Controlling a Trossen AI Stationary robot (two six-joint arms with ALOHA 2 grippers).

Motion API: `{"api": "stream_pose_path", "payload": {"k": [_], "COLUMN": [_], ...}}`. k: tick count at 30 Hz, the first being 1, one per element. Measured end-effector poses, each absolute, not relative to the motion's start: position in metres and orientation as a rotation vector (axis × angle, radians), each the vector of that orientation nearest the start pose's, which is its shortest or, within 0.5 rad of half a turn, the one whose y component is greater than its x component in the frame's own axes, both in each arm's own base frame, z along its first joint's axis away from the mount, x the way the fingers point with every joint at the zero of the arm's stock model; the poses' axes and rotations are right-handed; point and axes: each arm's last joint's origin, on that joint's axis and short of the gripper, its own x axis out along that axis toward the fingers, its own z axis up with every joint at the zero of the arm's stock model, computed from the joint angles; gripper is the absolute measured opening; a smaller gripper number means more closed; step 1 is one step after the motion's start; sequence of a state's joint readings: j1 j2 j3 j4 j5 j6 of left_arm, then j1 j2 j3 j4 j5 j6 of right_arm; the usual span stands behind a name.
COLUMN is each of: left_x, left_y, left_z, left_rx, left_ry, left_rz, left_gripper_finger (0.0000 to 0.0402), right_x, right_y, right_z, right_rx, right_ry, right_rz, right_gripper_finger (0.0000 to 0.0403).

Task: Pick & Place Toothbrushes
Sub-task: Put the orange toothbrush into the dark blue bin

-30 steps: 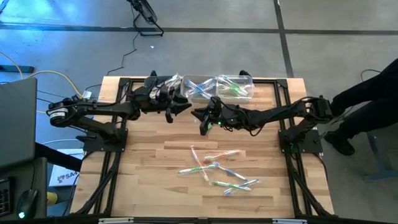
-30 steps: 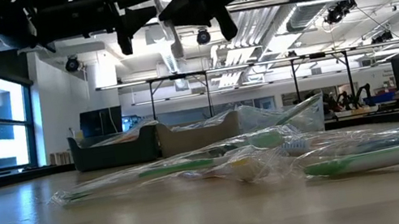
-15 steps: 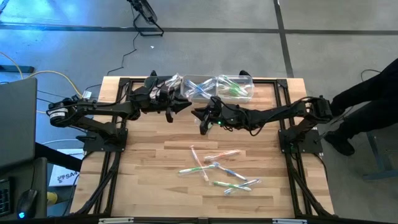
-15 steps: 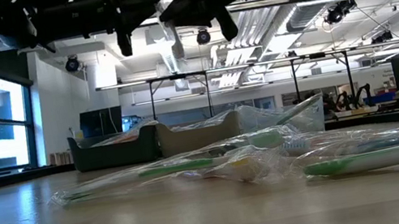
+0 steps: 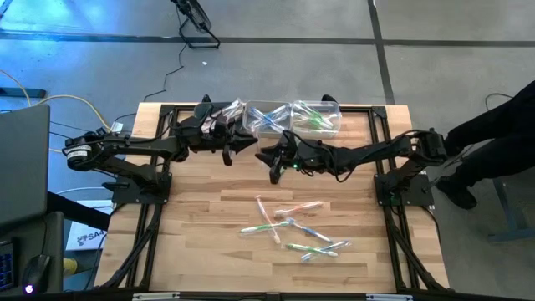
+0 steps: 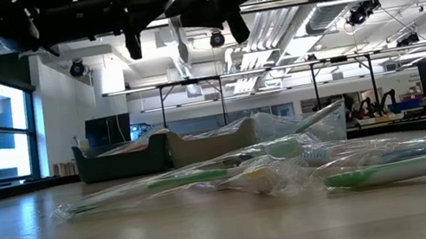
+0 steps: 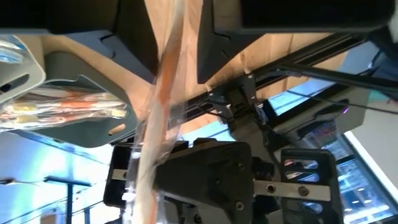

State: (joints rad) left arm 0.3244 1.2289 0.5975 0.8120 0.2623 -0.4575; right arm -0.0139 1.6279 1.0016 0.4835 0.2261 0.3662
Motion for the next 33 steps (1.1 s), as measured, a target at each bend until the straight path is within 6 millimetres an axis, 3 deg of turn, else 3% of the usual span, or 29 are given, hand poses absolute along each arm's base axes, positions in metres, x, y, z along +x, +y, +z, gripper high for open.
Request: {"api": "stream_pose_path", "payload": {"k": [17, 33], "left_x": [0.248, 0.244], "left_y": [0.076, 0.078], "left_z": [0.273, 0.277], "left_rx": [-0.400, -0.377], "left_ry": [-0.186, -0.201], "left_rz": [0.029, 0.038], "left_gripper_finger": [0.0017, 0.0017], "right_x": [0.361, 0.317], "right_y": [-0.010, -0.013], "right_z": [0.259, 0.304], "right_rx": [0.352, 0.309], "right_ry": [0.149, 0.178], "right_rz": [-0.200, -0.260], "right_gripper_finger": [0.0203, 0.0229]}}
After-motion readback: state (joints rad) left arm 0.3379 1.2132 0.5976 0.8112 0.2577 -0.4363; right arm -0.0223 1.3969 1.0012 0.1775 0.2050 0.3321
